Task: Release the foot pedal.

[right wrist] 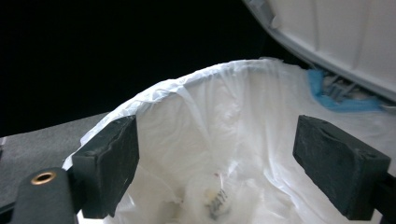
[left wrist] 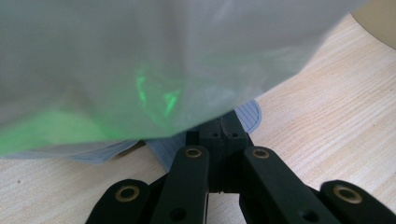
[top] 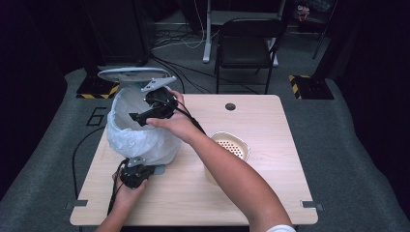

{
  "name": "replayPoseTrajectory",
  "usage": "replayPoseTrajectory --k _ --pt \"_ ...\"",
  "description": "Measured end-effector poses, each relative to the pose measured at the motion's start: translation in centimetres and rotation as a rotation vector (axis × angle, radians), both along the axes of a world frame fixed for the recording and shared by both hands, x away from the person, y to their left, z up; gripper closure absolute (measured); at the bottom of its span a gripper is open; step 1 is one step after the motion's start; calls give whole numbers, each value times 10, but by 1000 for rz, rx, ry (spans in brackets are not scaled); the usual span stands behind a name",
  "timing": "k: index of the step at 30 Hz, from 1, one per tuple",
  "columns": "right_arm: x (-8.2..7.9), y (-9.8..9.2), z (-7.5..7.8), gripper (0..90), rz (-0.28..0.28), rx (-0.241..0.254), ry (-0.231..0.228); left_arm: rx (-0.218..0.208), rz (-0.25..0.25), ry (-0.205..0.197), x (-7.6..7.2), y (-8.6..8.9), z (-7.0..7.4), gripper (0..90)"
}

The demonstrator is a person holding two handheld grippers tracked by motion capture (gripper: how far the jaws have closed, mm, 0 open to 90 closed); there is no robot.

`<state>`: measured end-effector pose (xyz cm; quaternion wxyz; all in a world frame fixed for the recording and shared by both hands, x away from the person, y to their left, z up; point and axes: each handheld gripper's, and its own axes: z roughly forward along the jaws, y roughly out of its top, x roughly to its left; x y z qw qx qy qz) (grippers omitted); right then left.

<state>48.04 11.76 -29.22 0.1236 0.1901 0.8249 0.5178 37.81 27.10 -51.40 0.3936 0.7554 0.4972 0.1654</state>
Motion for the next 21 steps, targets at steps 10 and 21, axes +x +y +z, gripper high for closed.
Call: replayPoseTrajectory --k 10,21 --pt "-18 -46 10 156 11 8 -31 11 -9 33 0 3 1 900" --pt "-40 -107 11 173 -27 10 -36 -67 -5 17 -4 3 10 815"
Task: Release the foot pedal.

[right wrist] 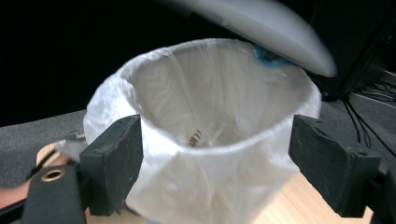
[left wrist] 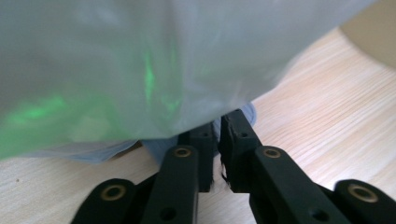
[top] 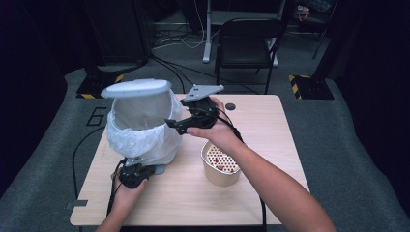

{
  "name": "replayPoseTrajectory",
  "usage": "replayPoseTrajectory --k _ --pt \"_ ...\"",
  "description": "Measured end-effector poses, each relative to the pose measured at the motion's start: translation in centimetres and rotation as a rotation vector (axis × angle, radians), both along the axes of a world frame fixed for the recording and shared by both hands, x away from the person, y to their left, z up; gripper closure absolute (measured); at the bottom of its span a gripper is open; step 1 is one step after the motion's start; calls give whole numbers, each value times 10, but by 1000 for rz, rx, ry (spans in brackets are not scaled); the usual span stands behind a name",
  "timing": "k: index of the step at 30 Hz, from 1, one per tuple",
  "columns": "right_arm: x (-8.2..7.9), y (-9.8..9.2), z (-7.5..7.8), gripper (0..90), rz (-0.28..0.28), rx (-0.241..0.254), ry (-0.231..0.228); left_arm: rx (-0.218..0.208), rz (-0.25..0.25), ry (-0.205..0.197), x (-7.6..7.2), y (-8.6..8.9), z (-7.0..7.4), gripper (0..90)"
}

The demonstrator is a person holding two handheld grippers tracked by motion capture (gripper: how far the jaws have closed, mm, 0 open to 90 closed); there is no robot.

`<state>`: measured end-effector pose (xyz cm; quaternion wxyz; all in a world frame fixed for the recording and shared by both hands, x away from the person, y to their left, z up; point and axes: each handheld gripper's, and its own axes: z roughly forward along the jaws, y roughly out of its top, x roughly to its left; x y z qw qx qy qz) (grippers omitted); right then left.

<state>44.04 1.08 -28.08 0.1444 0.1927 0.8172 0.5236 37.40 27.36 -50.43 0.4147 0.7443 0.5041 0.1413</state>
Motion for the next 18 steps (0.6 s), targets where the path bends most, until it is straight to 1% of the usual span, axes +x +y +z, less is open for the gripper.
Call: replayPoseTrajectory --k 2,3,4,5,6,7,8,9,10,11,12,13,14,15,16,17,18 --pt "-1 -9 -3 173 -16 -11 3 -6 8 -19 -2 0 4 816" --pt "-2 -14 -5 174 -23 -18 6 -4 14 -20 -2 0 5 805" --pt "-2 -19 -7 174 -29 -20 7 -6 6 -22 -4 0 6 803" --pt "-3 -24 -8 174 -35 -19 6 -3 2 -33 -5 -1 8 803" --pt "-3 -29 -9 175 -44 -18 0 3 -10 -35 -7 -1 10 803" --pt "-4 -34 -10 176 -52 -16 -1 -12 -9 -40 -9 -3 12 791" --pt "-4 -39 -11 177 -56 -14 2 -28 -6 -34 -11 -3 15 774" --pt "-5 -44 -12 178 -62 -13 -2 8 -62 -62 -9 1 17 760" --pt "-5 -48 -13 179 -69 -11 -6 36 -82 -69 -9 4 19 745" --pt "-6 -53 -15 179 -78 -4 0 -10 -35 -38 -13 1 19 729" --pt "-7 -58 -16 179 -85 -2 6 38 -91 -71 -11 6 20 711" --pt "-9 -66 -19 181 -101 -9 2 19 -80 -52 -14 5 21 668" --pt "-9 -66 -19 181 -101 -9 2 31 -91 -63 -14 6 21 668" --pt "-12 -75 -22 182 -121 -15 1 7 -81 -57 -17 5 22 631" --pt "-12 -75 -22 182 -121 -15 1 1 -76 -51 -19 5 23 631" --pt "-14 -79 -24 184 -129 -18 0 40 -98 -84 -17 8 24 622" --pt "-15 -83 -26 186 -133 -17 0 60 -119 -101 -17 11 26 604"
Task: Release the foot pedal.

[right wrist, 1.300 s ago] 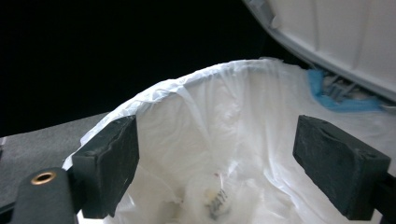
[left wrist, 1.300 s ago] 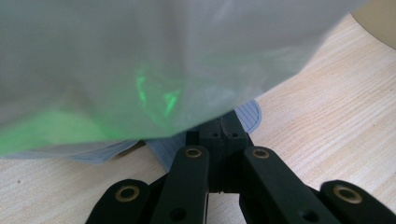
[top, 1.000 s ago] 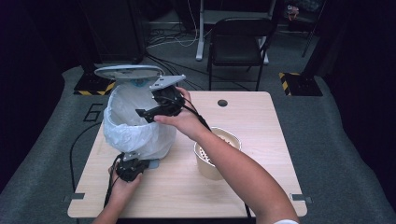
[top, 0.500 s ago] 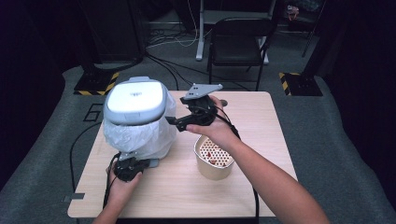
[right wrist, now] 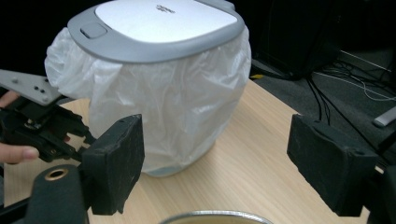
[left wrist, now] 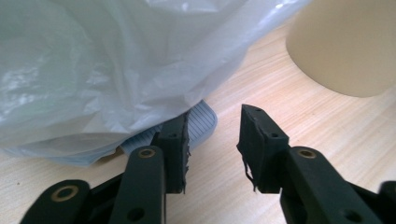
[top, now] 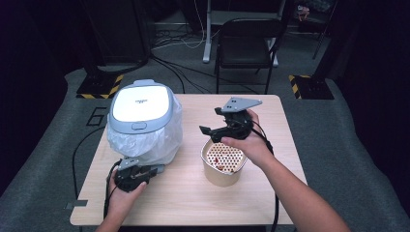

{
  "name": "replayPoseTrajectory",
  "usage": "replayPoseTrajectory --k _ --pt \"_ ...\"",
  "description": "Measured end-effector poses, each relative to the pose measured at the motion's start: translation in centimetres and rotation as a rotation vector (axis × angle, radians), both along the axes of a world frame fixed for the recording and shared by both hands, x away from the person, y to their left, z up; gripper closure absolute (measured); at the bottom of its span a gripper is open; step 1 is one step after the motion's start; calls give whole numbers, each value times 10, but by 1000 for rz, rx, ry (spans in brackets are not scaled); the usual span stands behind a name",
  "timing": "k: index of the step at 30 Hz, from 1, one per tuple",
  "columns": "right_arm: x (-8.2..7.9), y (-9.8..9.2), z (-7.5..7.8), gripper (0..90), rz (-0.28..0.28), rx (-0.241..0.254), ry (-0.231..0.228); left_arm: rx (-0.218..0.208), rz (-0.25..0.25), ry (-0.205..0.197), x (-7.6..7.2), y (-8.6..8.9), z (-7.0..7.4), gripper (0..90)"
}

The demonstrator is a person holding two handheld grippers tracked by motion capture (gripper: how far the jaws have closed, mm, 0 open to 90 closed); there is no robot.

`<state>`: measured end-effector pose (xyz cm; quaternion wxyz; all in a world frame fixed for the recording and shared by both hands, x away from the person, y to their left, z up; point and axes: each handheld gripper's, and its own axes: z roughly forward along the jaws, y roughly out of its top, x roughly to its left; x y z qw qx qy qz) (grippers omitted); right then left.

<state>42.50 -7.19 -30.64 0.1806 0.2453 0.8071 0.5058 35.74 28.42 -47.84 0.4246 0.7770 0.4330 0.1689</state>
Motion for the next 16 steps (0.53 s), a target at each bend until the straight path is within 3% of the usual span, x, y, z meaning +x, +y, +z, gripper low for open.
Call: replayPoseTrajectory --k 2,9,10,14,15,16 --pt "-5 -12 -7 191 -11 -13 -5 -5 0 -5 0 3 1 538" --pt "-18 -37 -24 203 -61 -10 25 1 20 -20 -3 10 2 478" --pt "-20 -40 -26 203 -68 -13 22 -81 75 43 -9 5 2 470" --pt "-35 -62 -42 204 -113 14 30 -98 76 48 -15 8 3 448" --pt "-38 -68 -47 204 -122 20 27 -100 56 51 -16 10 2 441" --pt "-41 -75 -51 203 -137 20 25 -60 37 35 -18 14 3 440"
